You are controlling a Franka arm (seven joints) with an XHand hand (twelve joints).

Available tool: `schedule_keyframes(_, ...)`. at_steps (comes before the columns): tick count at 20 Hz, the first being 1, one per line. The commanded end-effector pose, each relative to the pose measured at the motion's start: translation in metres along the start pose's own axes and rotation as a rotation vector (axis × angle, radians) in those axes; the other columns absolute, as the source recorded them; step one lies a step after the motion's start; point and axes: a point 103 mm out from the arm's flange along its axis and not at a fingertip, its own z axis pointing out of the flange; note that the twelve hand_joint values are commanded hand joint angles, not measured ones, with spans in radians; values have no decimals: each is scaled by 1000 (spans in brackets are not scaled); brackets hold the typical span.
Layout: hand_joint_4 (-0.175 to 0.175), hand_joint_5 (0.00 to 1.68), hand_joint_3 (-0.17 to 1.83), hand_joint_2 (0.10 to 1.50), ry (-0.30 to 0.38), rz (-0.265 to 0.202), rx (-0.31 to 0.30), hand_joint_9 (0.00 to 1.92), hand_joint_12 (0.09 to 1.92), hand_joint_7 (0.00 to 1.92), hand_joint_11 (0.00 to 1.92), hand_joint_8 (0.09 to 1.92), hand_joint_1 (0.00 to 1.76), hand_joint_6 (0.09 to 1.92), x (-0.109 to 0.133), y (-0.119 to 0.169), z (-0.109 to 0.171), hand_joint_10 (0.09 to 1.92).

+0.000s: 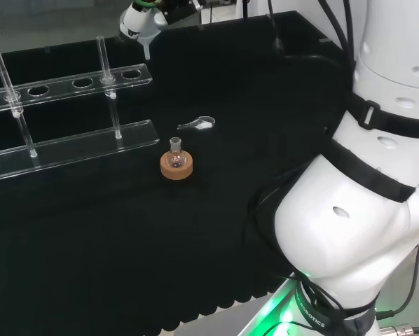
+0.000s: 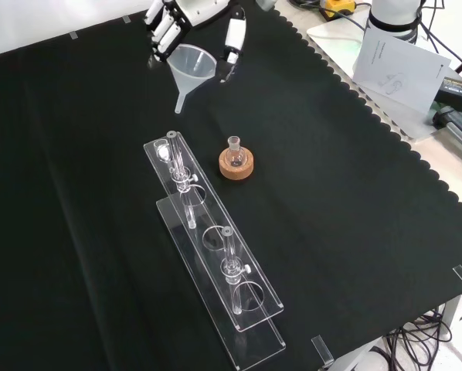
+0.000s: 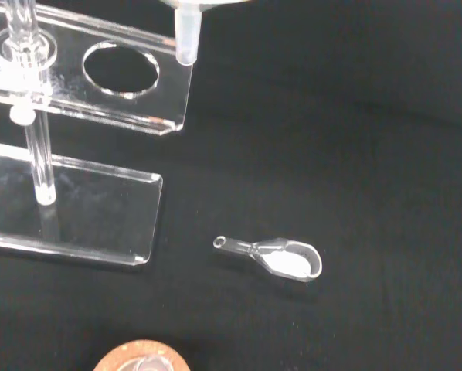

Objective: Place the funnel on the round-bottom flask.

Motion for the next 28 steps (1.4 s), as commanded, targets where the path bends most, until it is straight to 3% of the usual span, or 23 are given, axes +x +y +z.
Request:
schedule_keyframes(1,-48,595,302,891,-30,61,58,1036,1353,638,495,740,624,89,-3,-45,26,605)
schedule_keyframes(13,-49,583,312,890,-31,58,140,1035,1356,638,491,740,624,87,11,-74,72,604)
schedule_keyframes(28,-49,581,328,888,-3,28,203,1041,1354,639,502,742,630,88,25,-63,114,605)
